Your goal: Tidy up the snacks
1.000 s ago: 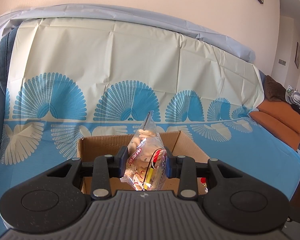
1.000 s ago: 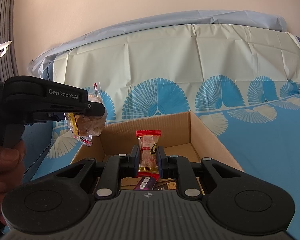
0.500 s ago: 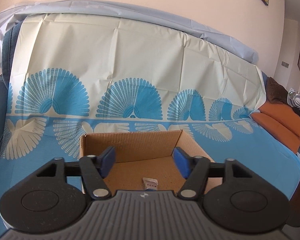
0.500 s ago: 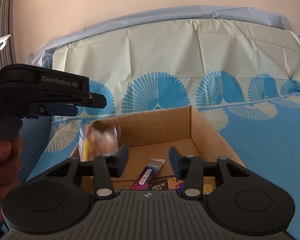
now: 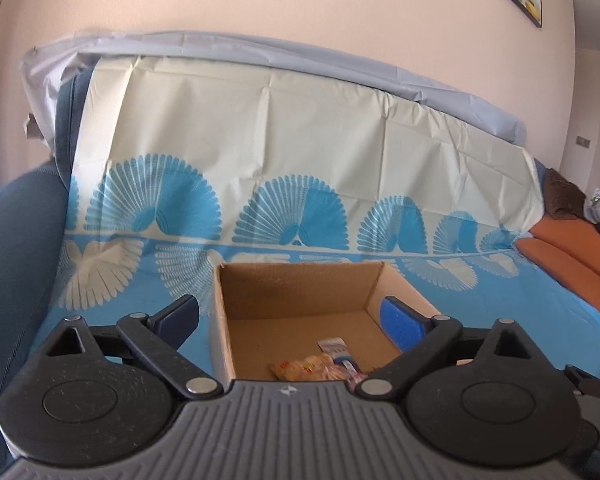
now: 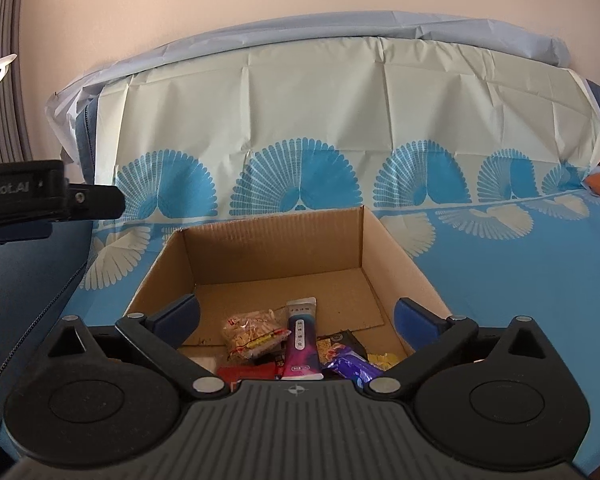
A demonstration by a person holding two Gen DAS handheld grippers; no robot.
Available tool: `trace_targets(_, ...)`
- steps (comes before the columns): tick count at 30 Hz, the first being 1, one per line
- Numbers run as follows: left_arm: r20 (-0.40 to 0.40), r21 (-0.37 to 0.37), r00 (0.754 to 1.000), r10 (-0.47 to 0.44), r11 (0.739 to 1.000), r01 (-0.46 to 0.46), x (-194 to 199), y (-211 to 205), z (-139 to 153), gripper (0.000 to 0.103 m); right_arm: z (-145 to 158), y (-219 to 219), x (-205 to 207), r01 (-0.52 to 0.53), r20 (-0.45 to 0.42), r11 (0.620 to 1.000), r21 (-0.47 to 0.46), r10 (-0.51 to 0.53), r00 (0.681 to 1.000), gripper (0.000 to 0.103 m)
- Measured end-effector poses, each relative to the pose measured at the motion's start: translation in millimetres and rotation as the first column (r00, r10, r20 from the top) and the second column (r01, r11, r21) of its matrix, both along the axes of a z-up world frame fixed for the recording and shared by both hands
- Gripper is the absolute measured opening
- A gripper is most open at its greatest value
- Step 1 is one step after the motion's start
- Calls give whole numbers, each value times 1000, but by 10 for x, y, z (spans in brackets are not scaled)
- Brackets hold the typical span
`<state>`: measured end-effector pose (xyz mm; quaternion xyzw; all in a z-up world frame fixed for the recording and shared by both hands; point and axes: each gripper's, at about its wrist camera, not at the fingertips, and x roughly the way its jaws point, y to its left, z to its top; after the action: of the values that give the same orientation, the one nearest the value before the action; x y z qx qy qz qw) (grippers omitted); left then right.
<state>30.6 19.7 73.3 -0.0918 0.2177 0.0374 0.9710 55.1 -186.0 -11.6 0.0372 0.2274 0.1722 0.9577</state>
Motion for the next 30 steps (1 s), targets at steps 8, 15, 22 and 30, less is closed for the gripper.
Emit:
trace_targets(8,-196,-68,979,53,995,-67,-275,-2,-297,102,85,-178,-248,6,-86,995,-95,-14,996,102)
trace_targets(15,-309,-52,949,60,995,-80,-389,-125,-514,102,-35,-270,-206,32,-174,998,-47,-40,984,102)
trace_targets(22,-341,-54,938,54,996,-77,-381,-193,-517,102,-66,-33,-238,-17,-146,988,-152,-5,989,102)
trace_targets(30,-360,-32,931,58,997,-74,-361,-272,-521,102,-71,-114,-199,1,-164,992,-122,-21,986,102)
